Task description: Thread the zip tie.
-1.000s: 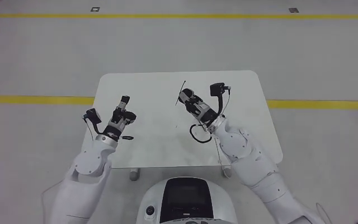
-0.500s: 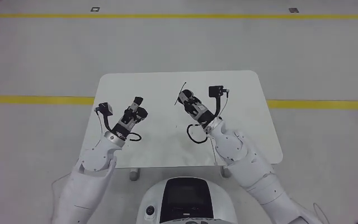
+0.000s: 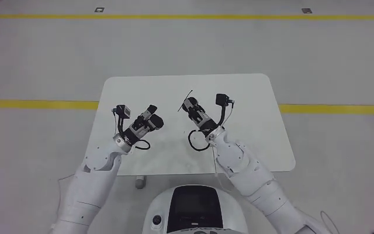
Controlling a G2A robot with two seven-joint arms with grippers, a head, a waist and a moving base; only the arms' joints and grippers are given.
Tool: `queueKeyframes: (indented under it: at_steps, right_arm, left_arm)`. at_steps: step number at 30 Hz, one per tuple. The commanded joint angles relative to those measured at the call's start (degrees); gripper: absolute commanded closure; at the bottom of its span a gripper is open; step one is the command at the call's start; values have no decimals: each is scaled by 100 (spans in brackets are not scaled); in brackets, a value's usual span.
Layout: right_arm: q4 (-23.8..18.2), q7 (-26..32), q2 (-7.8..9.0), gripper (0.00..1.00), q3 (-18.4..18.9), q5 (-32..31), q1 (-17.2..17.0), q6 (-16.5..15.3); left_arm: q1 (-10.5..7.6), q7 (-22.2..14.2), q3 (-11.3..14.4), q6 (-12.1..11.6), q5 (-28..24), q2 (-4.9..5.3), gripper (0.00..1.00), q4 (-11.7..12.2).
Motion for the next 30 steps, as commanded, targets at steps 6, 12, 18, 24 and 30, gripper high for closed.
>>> queueKeyframes:
  at_steps: [6, 12, 18, 24, 30]
  right_arm:
    - [33, -160, -65, 100, -147, 25, -41, 121]
    - [249, -430, -186, 100, -357, 145, 39, 303]
    - [249, -430, -186, 100, -357, 145, 39, 303]
    - [236, -334, -241, 100, -401, 418, -39, 349]
    - [250, -392, -250, 100, -401, 341, -21, 375]
  left_arm:
    - [-145, 34, 227, 0, -194, -42, 0, 142]
    - [-333, -95, 314, 0, -252, -66, 0, 268]
    - [-331, -42, 322, 11, -222, -67, 0, 264]
    - [-360, -309, 397, 0, -530, -77, 0, 301]
    - [-366, -307, 382, 0, -504, -74, 0, 308]
